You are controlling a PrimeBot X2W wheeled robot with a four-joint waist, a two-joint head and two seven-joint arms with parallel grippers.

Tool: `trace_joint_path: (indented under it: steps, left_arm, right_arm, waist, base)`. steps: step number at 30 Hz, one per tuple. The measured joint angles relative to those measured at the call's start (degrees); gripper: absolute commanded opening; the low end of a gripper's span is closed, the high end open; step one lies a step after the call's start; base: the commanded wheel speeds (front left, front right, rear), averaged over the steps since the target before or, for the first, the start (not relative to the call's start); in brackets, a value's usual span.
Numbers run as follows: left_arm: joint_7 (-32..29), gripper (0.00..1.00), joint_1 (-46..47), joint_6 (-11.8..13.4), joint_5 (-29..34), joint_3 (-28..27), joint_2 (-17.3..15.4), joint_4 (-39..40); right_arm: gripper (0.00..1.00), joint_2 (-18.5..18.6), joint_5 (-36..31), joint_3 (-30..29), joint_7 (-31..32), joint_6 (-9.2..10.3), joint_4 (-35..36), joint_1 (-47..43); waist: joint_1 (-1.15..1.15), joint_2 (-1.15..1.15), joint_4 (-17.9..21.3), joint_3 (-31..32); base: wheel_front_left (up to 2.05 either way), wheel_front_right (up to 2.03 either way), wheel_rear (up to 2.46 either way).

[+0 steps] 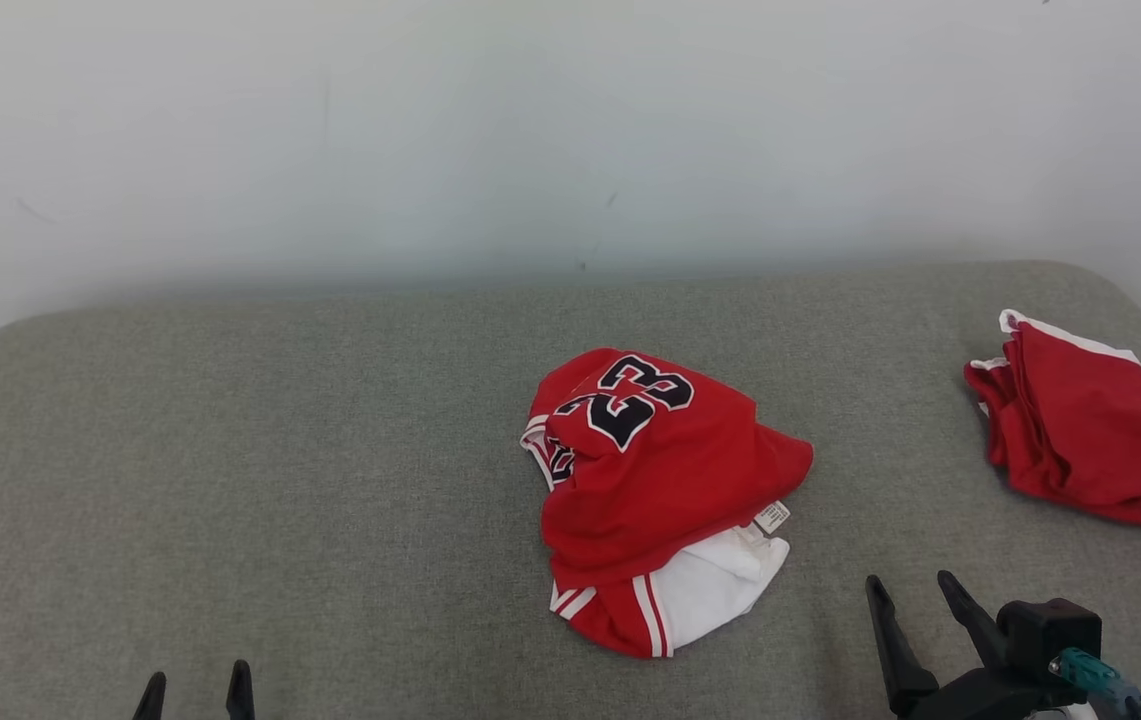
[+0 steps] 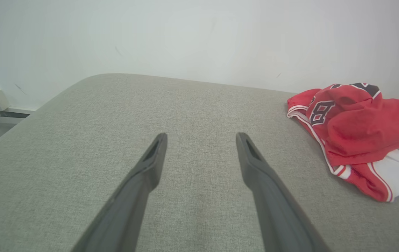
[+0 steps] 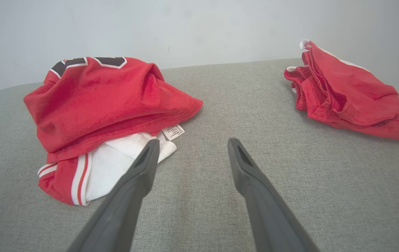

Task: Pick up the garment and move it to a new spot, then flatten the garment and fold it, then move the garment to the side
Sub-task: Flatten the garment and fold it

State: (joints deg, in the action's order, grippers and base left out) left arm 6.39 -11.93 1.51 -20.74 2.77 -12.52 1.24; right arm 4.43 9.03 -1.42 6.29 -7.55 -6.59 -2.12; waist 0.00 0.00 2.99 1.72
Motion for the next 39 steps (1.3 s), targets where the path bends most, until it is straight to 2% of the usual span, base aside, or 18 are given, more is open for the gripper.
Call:
trace_joint_path:
  steps: [6, 10, 15, 20, 24, 29, 34, 36, 38, 39]
  left_arm:
    - [-1.0, 1.0, -0.6, -0.1, -0.4, 1.1, 0.5, 0.9]
    - [-2.7, 1.0, 0.4, -1.1, -1.0, 2.0, 0.3, 1.0]
    - [-6.6, 1.0, 6.5, -4.2, -1.5, 5.0, -0.6, -1.4]
    - [-10.6, 1.0, 14.6, -6.8, -2.7, 9.1, -0.4, -7.6]
    - [-11.5, 1.0, 19.7, -8.1, -3.5, 12.0, -0.2, -13.4]
    - [-11.5, 1.0, 25.6, -8.6, -4.1, 14.9, -0.2, -19.8]
    - [-12.5, 1.0, 29.1, -8.6, -4.1, 15.5, -0.4, -26.3]
    - [-12.8, 1.0, 30.2, -7.8, -4.1, 15.3, -0.2, -28.4]
    - [-12.6, 0.12, 30.9, -7.5, -4.1, 15.2, -0.2, -29.7]
    - [-11.8, 0.0, 31.1, -7.5, -4.1, 15.2, -0.1, -29.9]
  right_arm:
    - [1.0, -0.2, -0.1, 0.5, 0.1, 0.0, 0.1, 0.1]
    - [1.0, -0.3, -0.1, 1.3, 0.3, 0.0, 0.4, 1.0]
    - [1.0, -0.3, 0.1, 2.2, 0.6, 0.0, 0.5, 1.4]
    - [1.0, -0.3, 0.5, 2.7, 0.6, 0.0, 0.4, 2.2]
    - [1.0, -0.2, 0.7, 3.0, 0.2, 0.0, 0.2, 2.4]
    - [1.0, -0.3, 1.1, 3.5, -0.3, 0.0, 0.0, 3.3]
    - [1.0, -0.4, 1.5, 4.0, -0.9, 0.0, -0.8, 3.7]
    - [1.0, -0.4, 1.6, 4.0, -1.3, 0.0, -1.2, 4.1]
    - [1.0, -0.4, 1.6, 3.9, -1.4, 0.0, -1.4, 4.2]
    - [1.0, -0.5, 1.6, 3.8, -1.5, 0.0, -1.5, 4.2]
  waist:
    - [0.0, 0.0, 0.6, -0.4]
    - [0.0, 0.0, 1.8, -0.7]
    - [0.0, 0.0, 4.2, -1.6]
    - [0.01, 0.0, 7.4, -2.6]
    - [0.01, 0.01, 10.1, -3.7]
    - [0.01, 0.0, 13.4, -5.2]
    - [0.01, 0.0, 16.2, -6.5]
    - [0.01, 0.0, 17.0, -7.0]
    - [0.01, 0.0, 17.4, -7.5]
    - [0.01, 0.0, 17.6, -7.7]
  base:
    - [0.0, 0.0, 0.0]
    - [0.0, 0.0, 0.0]
    - [0.0, 0.0, 0.0]
    - [0.0, 0.0, 0.0]
    - [0.0, 0.0, 0.0]
    - [0.0, 0.0, 0.0]
    - [0.0, 0.0, 0.0]
    - [0.0, 0.0, 0.0]
    - [0.0, 0.0, 0.0]
    - [0.0, 0.0, 0.0]
